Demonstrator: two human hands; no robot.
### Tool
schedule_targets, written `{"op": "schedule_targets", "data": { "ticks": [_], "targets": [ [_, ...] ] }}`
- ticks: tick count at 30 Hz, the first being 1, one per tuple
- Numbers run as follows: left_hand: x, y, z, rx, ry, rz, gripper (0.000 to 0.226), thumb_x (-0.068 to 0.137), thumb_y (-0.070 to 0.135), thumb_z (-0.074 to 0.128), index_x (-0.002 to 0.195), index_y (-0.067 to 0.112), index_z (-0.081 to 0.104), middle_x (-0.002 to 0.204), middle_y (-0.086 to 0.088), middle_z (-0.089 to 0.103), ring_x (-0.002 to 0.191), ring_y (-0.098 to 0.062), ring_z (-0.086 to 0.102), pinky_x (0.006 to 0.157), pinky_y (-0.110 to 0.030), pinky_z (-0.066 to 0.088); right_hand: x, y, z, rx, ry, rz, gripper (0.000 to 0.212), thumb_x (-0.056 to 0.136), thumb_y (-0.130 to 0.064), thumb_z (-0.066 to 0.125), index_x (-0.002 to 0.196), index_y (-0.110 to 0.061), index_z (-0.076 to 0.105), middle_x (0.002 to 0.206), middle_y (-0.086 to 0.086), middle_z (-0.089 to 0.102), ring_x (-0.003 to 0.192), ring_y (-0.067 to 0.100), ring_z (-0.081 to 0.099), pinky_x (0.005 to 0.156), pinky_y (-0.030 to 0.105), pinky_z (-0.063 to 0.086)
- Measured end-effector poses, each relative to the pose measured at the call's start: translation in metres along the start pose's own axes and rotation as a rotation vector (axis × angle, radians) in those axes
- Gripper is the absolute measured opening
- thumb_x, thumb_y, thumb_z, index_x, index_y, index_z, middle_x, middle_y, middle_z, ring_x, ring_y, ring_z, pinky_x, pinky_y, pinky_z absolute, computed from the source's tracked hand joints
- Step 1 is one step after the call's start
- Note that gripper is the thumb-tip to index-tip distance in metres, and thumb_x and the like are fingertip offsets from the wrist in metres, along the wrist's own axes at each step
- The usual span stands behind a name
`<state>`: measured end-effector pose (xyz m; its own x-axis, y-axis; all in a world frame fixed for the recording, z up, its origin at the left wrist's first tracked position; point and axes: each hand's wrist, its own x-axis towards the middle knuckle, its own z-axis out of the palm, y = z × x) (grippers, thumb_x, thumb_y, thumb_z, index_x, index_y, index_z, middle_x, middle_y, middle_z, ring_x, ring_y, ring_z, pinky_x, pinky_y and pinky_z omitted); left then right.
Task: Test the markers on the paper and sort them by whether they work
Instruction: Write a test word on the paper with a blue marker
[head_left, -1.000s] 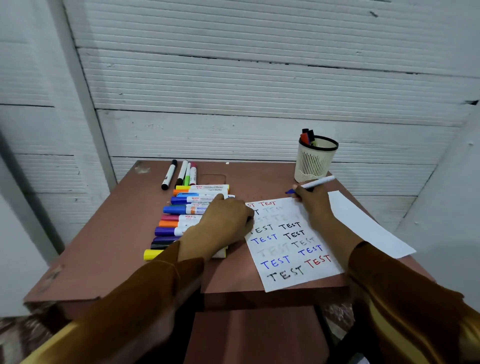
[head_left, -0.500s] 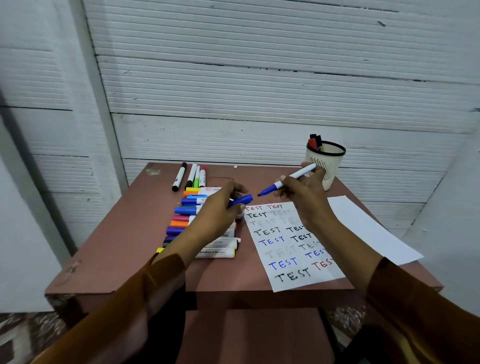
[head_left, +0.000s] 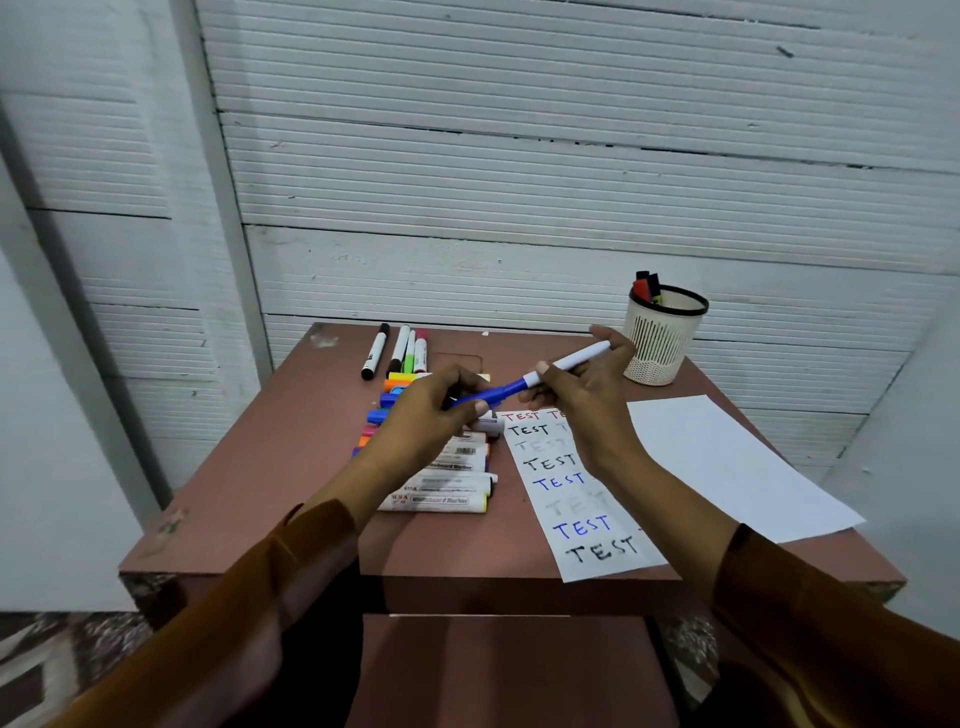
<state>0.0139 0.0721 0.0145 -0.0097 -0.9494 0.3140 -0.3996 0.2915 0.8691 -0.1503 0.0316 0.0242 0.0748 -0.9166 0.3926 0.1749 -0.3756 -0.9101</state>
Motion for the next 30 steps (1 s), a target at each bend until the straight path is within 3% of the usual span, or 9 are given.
{"op": "schedule_targets", "data": {
  "ticks": [3, 7, 11, 14, 16, 18, 21, 27, 30],
  "targets": [
    [-0.001, 0.001, -0.006, -0.084, 0.026, -0.008, 0.01, 0.089, 0.006, 0.058, 0.097, 0.012, 0.06, 0.075, 0.002, 0.06, 0.058, 0.0, 0.053, 0.057, -0.013, 0.041, -0.003, 0.0, 0.007, 0.018, -0.043, 0.012, 0.036, 0.088, 0.006, 0.054, 0.104, -0.012, 0.027, 0.083, 0.023, 0.059, 0.061, 0.025, 0.064, 0.058, 0.027, 0.053],
    [-0.001, 0.001, -0.019, -0.27, 0.154, -0.116, 0.006, 0.095, 0.014, 0.05, 0.092, 0.013, 0.055, 0.069, 0.004, 0.058, 0.049, 0.003, 0.049, 0.053, -0.015, 0.04, 0.0, 0.0, 0.006, -0.219, -0.106, -0.069, 0.027, 0.083, 0.005, 0.062, 0.082, -0.016, 0.044, 0.074, -0.002, 0.058, 0.064, 0.002, 0.058, 0.062, 0.02, 0.049],
    [0.001, 0.006, -0.023, -0.303, 0.325, -0.227, 0.028, 0.098, 0.029, 0.043, 0.078, 0.011, 0.053, 0.061, 0.0, 0.05, 0.046, -0.004, 0.043, 0.045, -0.013, 0.037, -0.007, 0.006, 0.015, -0.696, -0.229, -0.492, 0.01, 0.086, -0.015, 0.059, 0.095, -0.018, 0.058, 0.086, -0.006, 0.058, 0.069, -0.001, 0.049, 0.063, 0.013, 0.04],
    [0.004, 0.001, -0.026, -0.085, 0.447, -0.219, 0.039, 0.097, 0.033, 0.041, 0.068, 0.011, 0.052, 0.058, -0.005, 0.05, 0.046, -0.006, 0.04, 0.049, -0.021, 0.036, -0.009, 0.009, 0.025, -0.942, -0.171, -0.795, 0.03, 0.092, -0.036, 0.05, 0.096, -0.012, 0.066, 0.084, 0.004, 0.057, 0.071, 0.013, 0.052, 0.061, 0.025, 0.039],
    [0.005, -0.007, -0.029, -0.019, 0.482, -0.166, 0.044, 0.097, 0.034, 0.041, 0.06, 0.011, 0.046, 0.086, 0.012, 0.025, 0.051, -0.011, 0.036, 0.054, -0.026, 0.03, -0.008, 0.006, 0.03, -1.016, -0.1, -0.93, 0.03, 0.092, -0.034, 0.05, 0.091, -0.011, 0.069, 0.077, 0.005, 0.056, 0.069, 0.022, 0.052, 0.06, 0.028, 0.036],
    [0.004, -0.012, -0.031, -0.017, 0.504, -0.145, 0.045, 0.098, 0.031, 0.04, 0.057, 0.014, 0.044, 0.06, 0.002, 0.038, 0.054, -0.014, 0.036, 0.056, -0.029, 0.03, -0.007, 0.004, 0.035, -1.063, -0.072, -0.994, 0.028, 0.092, -0.032, 0.051, 0.087, -0.012, 0.069, 0.076, 0.004, 0.057, 0.071, 0.022, 0.049, 0.063, 0.029, 0.032],
    [0.003, -0.012, -0.033, -0.013, 0.541, -0.12, 0.044, 0.098, 0.024, 0.039, 0.055, 0.016, 0.04, 0.056, -0.005, 0.042, 0.054, -0.015, 0.033, 0.057, -0.029, 0.029, -0.008, 0.004, 0.043, -1.041, -0.094, -0.951, 0.028, 0.091, -0.033, 0.05, 0.085, -0.012, 0.068, 0.075, 0.001, 0.062, 0.072, 0.016, 0.046, 0.065, 0.027, 0.03],
    [0.002, -0.017, -0.041, 0.072, 0.579, -0.044, 0.045, 0.098, 0.019, 0.039, 0.053, 0.018, 0.039, 0.051, -0.002, 0.037, 0.049, -0.013, 0.03, 0.052, -0.03, 0.024, -0.003, -0.005, 0.058, -0.812, -0.251, -0.449, 0.032, 0.083, -0.039, 0.054, 0.083, -0.01, 0.069, 0.071, 0.002, 0.056, 0.068, 0.017, 0.048, 0.058, 0.031, 0.033],
    [0.007, -0.02, -0.046, 0.206, 0.539, -0.034, 0.045, 0.099, 0.027, 0.038, 0.056, 0.016, 0.044, 0.052, -0.003, 0.041, 0.05, -0.013, 0.034, 0.052, -0.03, 0.027, 0.017, -0.012, 0.054, -1.009, -0.336, -0.422, 0.031, 0.085, -0.04, 0.056, 0.103, -0.02, 0.071, 0.086, -0.001, 0.054, 0.088, 0.018, 0.044, 0.076, 0.033, 0.035]
  ]
}}
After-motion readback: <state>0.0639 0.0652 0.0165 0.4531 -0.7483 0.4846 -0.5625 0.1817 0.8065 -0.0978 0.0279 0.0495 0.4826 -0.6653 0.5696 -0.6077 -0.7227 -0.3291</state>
